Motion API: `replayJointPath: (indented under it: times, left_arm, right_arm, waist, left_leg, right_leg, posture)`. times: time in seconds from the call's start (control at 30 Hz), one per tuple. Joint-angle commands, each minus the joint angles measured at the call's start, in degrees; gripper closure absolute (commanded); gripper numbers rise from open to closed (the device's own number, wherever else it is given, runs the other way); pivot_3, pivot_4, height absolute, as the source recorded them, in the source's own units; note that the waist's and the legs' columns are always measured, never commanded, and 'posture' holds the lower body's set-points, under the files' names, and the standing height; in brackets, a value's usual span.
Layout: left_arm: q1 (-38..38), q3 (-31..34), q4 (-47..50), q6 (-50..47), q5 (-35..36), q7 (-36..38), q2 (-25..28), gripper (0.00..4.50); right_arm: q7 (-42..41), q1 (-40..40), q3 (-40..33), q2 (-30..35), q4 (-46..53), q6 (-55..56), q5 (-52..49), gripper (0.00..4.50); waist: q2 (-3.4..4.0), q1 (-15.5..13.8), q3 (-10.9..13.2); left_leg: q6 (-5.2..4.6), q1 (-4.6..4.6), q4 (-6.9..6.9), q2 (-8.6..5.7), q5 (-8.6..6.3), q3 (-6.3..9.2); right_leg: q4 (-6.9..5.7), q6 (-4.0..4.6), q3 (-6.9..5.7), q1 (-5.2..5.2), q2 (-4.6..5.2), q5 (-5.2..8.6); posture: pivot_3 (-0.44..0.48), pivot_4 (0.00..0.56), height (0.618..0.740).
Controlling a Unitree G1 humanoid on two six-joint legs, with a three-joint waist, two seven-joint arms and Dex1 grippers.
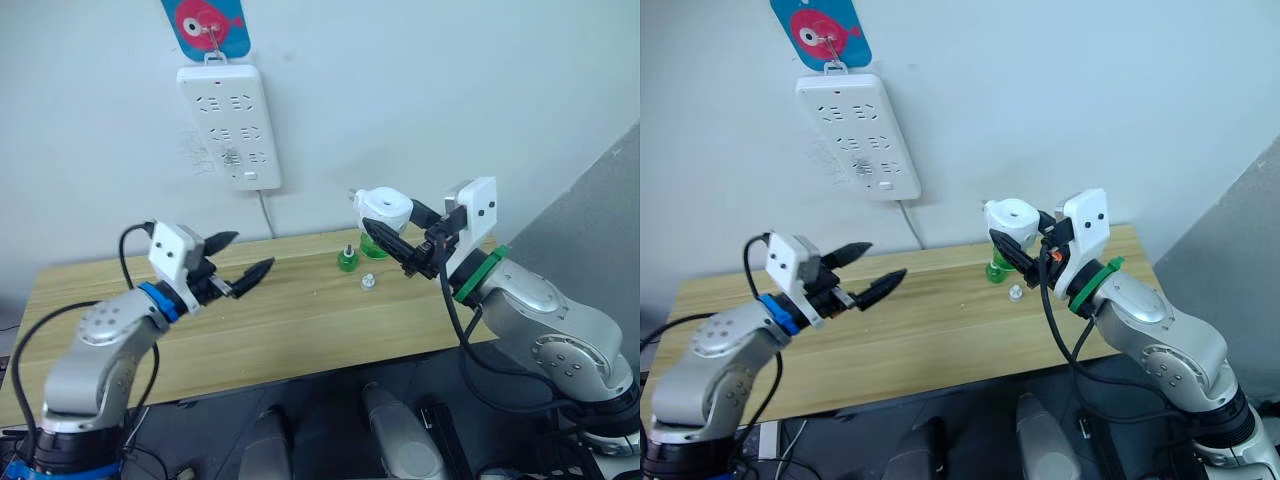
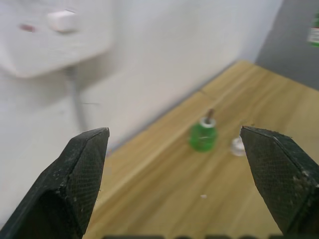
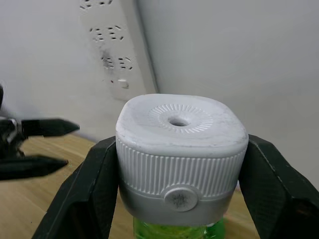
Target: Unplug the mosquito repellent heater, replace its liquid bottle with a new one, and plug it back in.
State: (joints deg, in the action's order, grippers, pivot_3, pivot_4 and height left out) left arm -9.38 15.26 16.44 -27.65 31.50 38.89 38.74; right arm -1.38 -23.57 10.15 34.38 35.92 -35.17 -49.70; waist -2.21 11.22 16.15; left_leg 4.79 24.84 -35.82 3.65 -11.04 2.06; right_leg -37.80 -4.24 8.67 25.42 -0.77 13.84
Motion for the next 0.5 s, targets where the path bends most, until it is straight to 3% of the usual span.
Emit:
replayJointPath:
  times: [0.03, 0.17, 0.5]
  left_arm:
    - [-5.74, 2.78, -5.7, 0.49, 0.88, 2.19, 2.36, 0.0]
    - [-17.01, 0.63, -17.58, 4.47, -2.39, 4.44, 3.36, 0.0]
    - [-31.0, -5.14, -34.65, 13.75, -8.56, 10.96, 0.76, 0.0]
  right_arm:
    - [-3.13, -0.91, -0.67, -1.31, 2.49, 0.38, 3.3, 1.49]
    - [-5.25, -2.42, -0.95, -3.13, 1.89, -0.96, 5.31, 1.49]
    - [-7.6, -3.71, -2.24, -6.14, 2.66, -4.5, 7.5, 1.49]
  waist:
    - [-0.01, -0.09, 0.01]
    - [-0.07, -0.45, 0.04]
    - [-0.08, -0.5, 0.03]
  left_leg:
    - [0.0, 0.0, 0.0, -0.01, 0.0, -0.01]
    - [0.0, 0.02, -0.02, -0.04, 0.0, 0.0]
    - [0.0, 0.08, 0.11, 0.02, 0.0, 0.16]
  right_leg:
    - [0.01, 0.0, 0.01, -0.01, 0.01, 0.0]
    - [0.0, -0.12, -0.02, -0.02, 0.02, -0.06]
    - [-0.15, -0.37, -0.2, 0.08, -0.03, -0.17]
  posture:
    - [-0.189, 0.26, 0.74]
    - [-0.183, 0.262, 0.74]
    - [-0.201, 0.259, 0.74]
